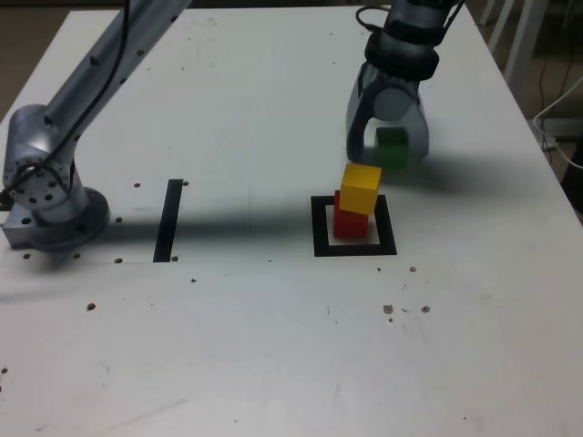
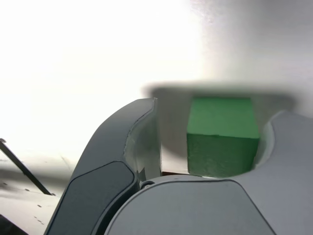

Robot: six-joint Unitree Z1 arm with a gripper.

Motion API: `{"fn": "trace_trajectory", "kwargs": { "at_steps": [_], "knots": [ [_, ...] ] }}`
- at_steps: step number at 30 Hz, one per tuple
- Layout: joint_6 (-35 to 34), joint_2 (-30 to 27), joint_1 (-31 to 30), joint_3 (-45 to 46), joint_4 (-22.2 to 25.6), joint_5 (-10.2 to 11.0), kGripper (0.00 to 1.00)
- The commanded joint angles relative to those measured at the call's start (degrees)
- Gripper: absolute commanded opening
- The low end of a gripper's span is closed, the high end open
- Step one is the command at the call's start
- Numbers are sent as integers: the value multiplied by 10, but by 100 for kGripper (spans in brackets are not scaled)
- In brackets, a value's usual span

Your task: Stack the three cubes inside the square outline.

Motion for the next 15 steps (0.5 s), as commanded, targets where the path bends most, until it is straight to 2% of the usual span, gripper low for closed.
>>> {"fn": "trace_trajectory", "kwargs": {
  "at_steps": [1,11,15],
  "knots": [
    [1,0,1,-1,4,0,29],
    [1,-1,-1,2,6,4,29],
    [0,-5,-5,3,10,14,29]
  ]
}}
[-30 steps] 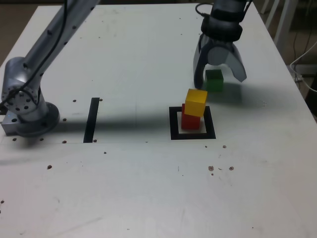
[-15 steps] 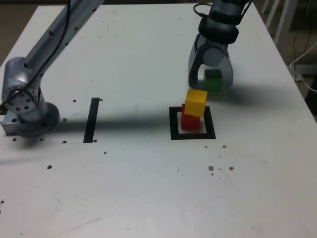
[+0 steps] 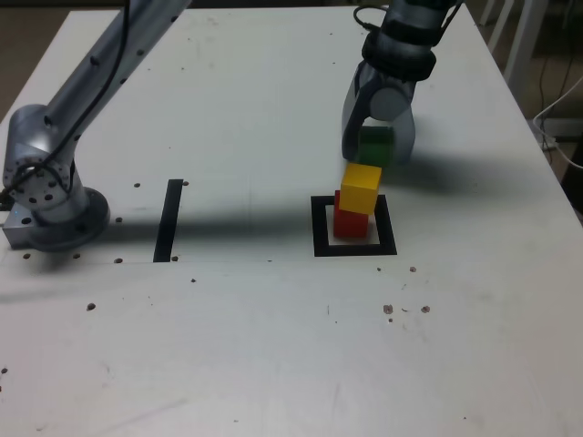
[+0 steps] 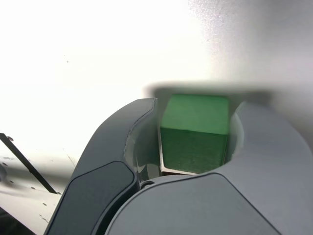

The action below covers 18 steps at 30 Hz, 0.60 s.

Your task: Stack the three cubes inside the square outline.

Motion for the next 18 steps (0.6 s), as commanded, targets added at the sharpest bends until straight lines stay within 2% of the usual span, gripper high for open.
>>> {"fn": "trace_trajectory", "kwargs": {
  "at_steps": [1,10,18],
  "knots": [
    [0,-6,-4,1,5,7,29],
    [0,-46,-20,2,26,43,29],
    [-6,-105,-49,7,47,45,29]
  ]
}}
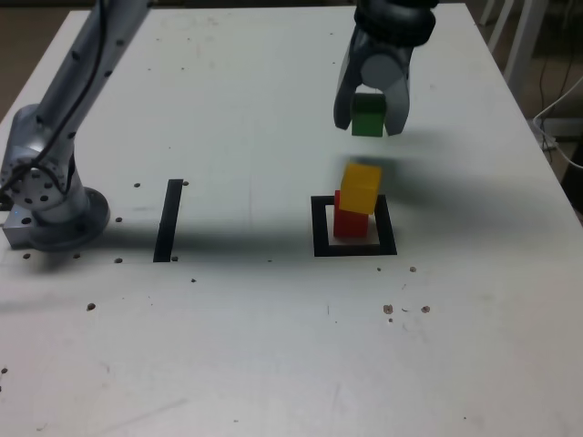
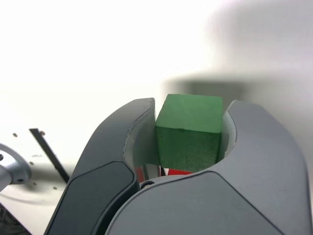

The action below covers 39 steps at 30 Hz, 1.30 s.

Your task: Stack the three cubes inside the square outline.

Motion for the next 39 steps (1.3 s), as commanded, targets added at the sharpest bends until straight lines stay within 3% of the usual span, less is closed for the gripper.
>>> {"fn": "trace_trajectory", "kwargs": {
  "at_steps": [1,17,39],
  "knots": [
    [-5,-26,-12,2,17,-2,29],
    [-43,-82,-81,27,36,-23,29],
    [-74,-94,-135,75,36,-51,29]
  ]
}}
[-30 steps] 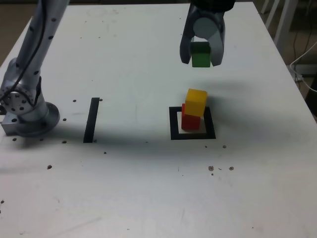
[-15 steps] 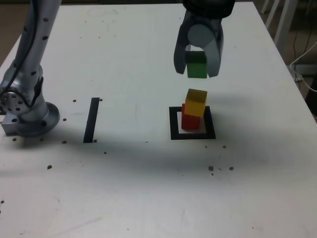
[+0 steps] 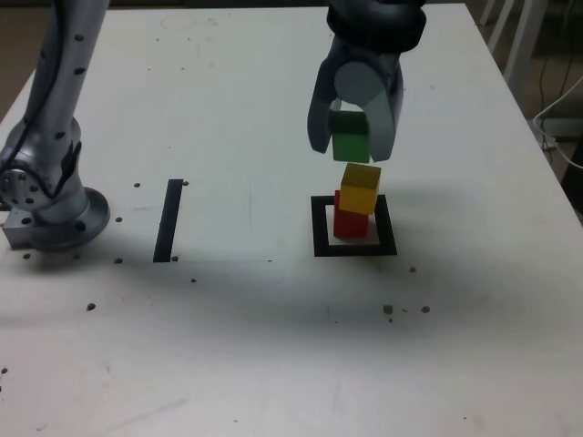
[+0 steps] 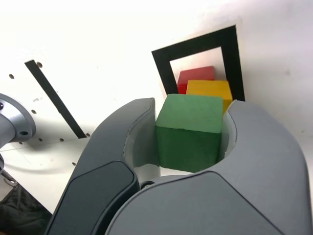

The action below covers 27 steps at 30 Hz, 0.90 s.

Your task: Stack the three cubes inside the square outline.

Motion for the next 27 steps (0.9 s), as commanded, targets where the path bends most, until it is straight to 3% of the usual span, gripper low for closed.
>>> {"fn": "trace_trajectory", "kwargs": {
  "at_steps": [1,14,27],
  "knots": [
    [-4,-3,-5,4,18,-3,29],
    [-15,6,-25,3,16,-10,29],
    [-16,20,-26,-3,7,-3,29]
  ]
}}
